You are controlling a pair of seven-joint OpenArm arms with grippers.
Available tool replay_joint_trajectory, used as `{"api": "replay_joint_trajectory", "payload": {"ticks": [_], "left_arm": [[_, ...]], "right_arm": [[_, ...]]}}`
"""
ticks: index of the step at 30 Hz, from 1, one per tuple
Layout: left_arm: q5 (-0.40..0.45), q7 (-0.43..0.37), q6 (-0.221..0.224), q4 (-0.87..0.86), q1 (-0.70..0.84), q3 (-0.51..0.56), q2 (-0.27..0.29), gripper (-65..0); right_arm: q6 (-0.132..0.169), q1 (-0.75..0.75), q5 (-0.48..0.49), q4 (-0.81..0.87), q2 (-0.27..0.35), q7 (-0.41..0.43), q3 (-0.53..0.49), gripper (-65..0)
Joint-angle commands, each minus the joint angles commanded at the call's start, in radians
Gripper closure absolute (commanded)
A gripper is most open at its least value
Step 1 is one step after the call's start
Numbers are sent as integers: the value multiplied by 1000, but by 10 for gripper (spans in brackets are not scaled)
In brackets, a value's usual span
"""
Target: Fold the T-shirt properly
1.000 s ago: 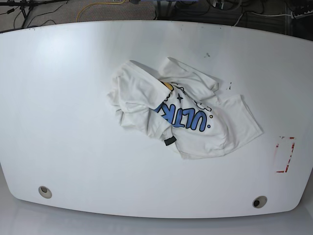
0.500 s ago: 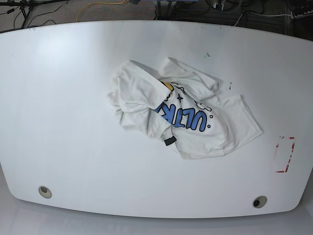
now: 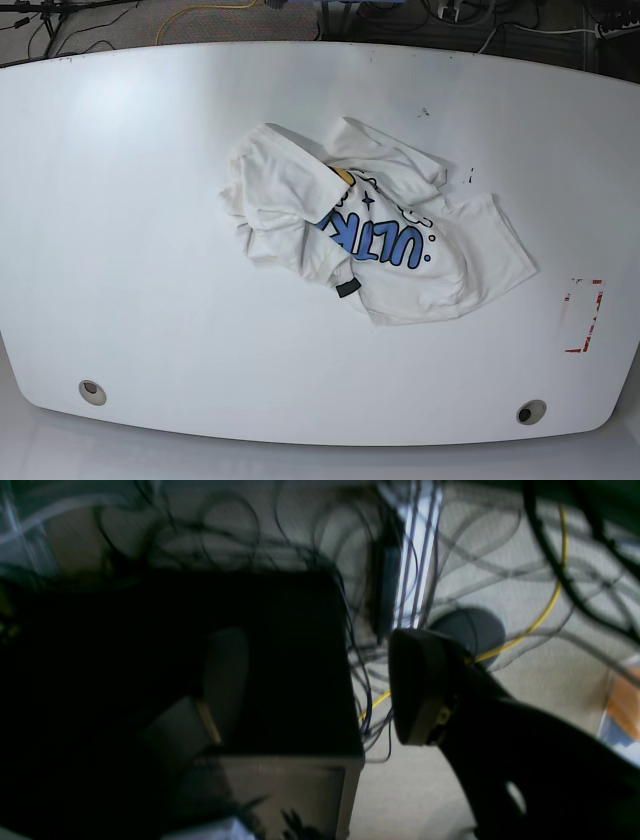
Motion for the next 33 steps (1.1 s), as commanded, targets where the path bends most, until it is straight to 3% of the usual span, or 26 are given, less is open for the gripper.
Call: {"api": "replay_joint_trajectory", "payload": {"ticks": [12, 33], "left_arm": [[-30, -4, 6, 112, 96, 2, -5, -423], [-4, -54, 14, 259, 281, 2, -21, -427]], "right_arm": [[-1, -72, -5, 78, -1, 4, -2, -135], [2, -242, -14, 207, 38, 64, 8, -136]]}}
